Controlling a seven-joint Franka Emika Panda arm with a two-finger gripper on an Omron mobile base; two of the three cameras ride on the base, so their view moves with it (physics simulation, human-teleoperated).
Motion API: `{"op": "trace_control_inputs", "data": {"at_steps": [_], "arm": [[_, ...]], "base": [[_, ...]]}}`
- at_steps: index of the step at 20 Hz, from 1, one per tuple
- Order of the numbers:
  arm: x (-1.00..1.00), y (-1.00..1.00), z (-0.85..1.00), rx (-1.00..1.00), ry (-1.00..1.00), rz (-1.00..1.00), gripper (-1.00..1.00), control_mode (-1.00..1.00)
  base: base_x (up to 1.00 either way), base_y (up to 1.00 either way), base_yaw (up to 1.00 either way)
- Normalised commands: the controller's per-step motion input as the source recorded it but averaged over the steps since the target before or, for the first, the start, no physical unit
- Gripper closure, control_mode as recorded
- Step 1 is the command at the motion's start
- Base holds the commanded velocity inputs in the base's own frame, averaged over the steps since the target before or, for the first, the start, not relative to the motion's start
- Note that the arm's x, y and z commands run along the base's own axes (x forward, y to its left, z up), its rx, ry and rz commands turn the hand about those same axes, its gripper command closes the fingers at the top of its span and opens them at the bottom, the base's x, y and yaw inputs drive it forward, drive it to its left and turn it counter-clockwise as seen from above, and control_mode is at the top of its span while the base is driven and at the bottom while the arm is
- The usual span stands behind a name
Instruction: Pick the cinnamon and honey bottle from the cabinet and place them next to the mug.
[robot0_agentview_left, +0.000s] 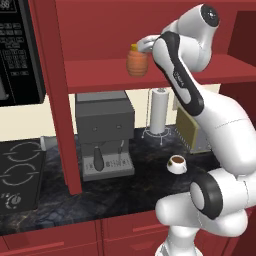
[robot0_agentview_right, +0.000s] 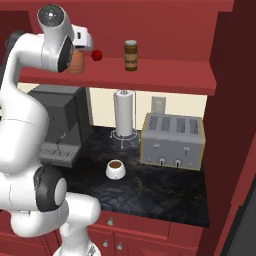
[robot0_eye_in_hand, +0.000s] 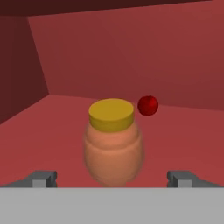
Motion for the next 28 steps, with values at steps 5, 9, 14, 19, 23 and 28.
{"op": "trace_control_inputs", "data": {"at_steps": [5,9,14,19,23,28], "arm": [[0.21,0.04,0.0,0.0,0.0,0.0,-1.0,-1.0],[0.16,0.14,0.0,0.0,0.0,0.02,-1.0,-1.0],[0.22,0.1,-0.01,0.0,0.0,0.02,-1.0,-1.0],[0.22,0.01,0.0,0.0,0.0,0.01,-1.0,-1.0],[0.08,0.0,-0.02,0.0,0.0,0.0,-1.0,-1.0],[0.08,0.0,-0.14,0.0,0.0,0.0,-1.0,-1.0]], "base": [[0.0,0.0,0.0],[0.0,0.0,0.0],[0.0,0.0,0.0],[0.0,0.0,0.0],[0.0,0.0,0.0],[0.0,0.0,0.0]]}}
